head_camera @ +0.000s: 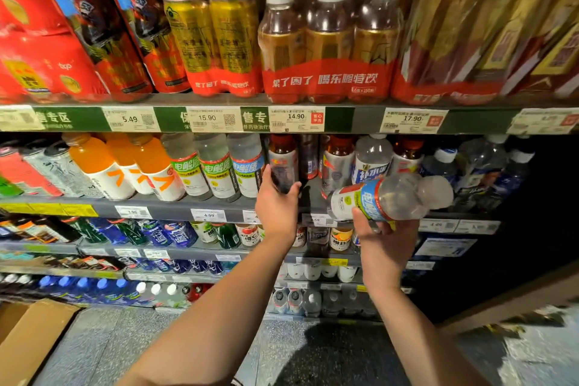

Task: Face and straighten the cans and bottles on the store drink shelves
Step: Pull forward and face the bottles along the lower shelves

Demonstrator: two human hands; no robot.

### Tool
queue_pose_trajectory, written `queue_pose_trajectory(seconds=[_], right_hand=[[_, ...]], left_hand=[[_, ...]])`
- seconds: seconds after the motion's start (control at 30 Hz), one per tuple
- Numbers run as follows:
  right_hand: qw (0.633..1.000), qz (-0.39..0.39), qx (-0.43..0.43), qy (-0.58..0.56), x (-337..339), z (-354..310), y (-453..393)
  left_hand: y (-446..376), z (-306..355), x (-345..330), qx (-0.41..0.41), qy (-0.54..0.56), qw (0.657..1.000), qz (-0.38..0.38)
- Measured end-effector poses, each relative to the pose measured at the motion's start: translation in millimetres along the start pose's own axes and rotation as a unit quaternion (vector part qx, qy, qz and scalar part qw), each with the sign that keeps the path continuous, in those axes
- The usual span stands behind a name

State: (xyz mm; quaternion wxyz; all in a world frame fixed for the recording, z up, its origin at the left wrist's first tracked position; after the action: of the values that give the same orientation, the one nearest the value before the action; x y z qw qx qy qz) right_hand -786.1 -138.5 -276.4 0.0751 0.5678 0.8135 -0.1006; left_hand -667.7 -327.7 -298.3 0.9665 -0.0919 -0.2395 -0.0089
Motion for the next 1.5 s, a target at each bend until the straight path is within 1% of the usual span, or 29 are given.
queue_pose_trajectory(seconds=[0.27, 0.43, 0.63, 0.77, 0.9, 0.97, 1.03, 1.1, 1.17, 1.27, 1.33, 1.43, 1.5], right_hand=[[1.0, 0.004, -0.02, -0.01, 17.3, 1.9, -1.4], [1.0, 0.003, -0.023, 0.006, 24.6, 7.2, -4.8], [1.0, 0.002, -0.023, -0.005, 29.6, 4.6, -5.0], [1.0, -0.002, -0.02, 0.0, 28.9, 2.6, -2.9], [0.999, -0.013, -0.047, -0.005, 16.9, 6.0, -0.5], [0.998, -0.026, -0.056, 0.004, 4.1, 8.5, 1.7], [0.997, -0.053, -0.054, 0.023, -11.4, 14.3, 5.9], [0.995, -0.071, -0.064, 0.023, -29.2, 22.4, 12.7], [0.994, -0.075, -0.072, 0.019, -50.1, 27.6, 19.3], [0.992, -0.099, -0.083, -0.007, -84.1, 36.2, 25.8], [0.99, -0.109, -0.087, 0.009, -103.6, 40.8, 28.0], [0.99, -0.098, -0.082, 0.062, -123.2, 49.9, 29.6], [0.987, -0.09, -0.074, 0.113, -133.2, 49.8, 33.3]], left_hand=[[-3.9, 3.5, -4.0, 0.014, 0.051, 0.999, 0.005], [-6.0, 1.7, -11.4, -0.001, 0.06, 0.997, -0.041], [1.7, 9.9, -20.5, -0.011, 0.083, 0.993, -0.088], [3.6, 11.4, -22.1, -0.007, 0.088, 0.991, -0.099], [2.6, 4.7, -18.6, -0.01, 0.104, 0.988, -0.112], [2.7, -3.4, -8.3, -0.006, 0.105, 0.991, -0.087], [1.7, -14.1, 11.0, 0.003, 0.13, 0.991, -0.023], [-1.0, -27.5, 35.1, 0.03, 0.181, 0.982, 0.054], [-7.8, -40.7, 53.9, 0.066, 0.214, 0.97, 0.097], [-23.4, -51.6, 70.5, 0.069, 0.198, 0.971, 0.114], [-33.5, -54.7, 80.3, 0.058, 0.186, 0.974, 0.12], [-47.1, -59.0, 100.1, 0.028, 0.164, 0.975, 0.144], [-55.5, -60.7, 109.6, 0.004, 0.14, 0.982, 0.126]])
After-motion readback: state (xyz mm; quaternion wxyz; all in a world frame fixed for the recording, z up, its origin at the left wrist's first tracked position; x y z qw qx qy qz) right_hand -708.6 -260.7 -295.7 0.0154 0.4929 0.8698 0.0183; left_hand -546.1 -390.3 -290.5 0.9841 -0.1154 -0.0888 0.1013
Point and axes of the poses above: each hand's wrist, its own y-axis away from the middle knuckle, its own x-axis out of the back of the hand, z = x × y, the point moved 5 cm from there along -y, towards the middle knuckle, and after that the axes turned 2 degrees about -x, right-handed, at the moved point
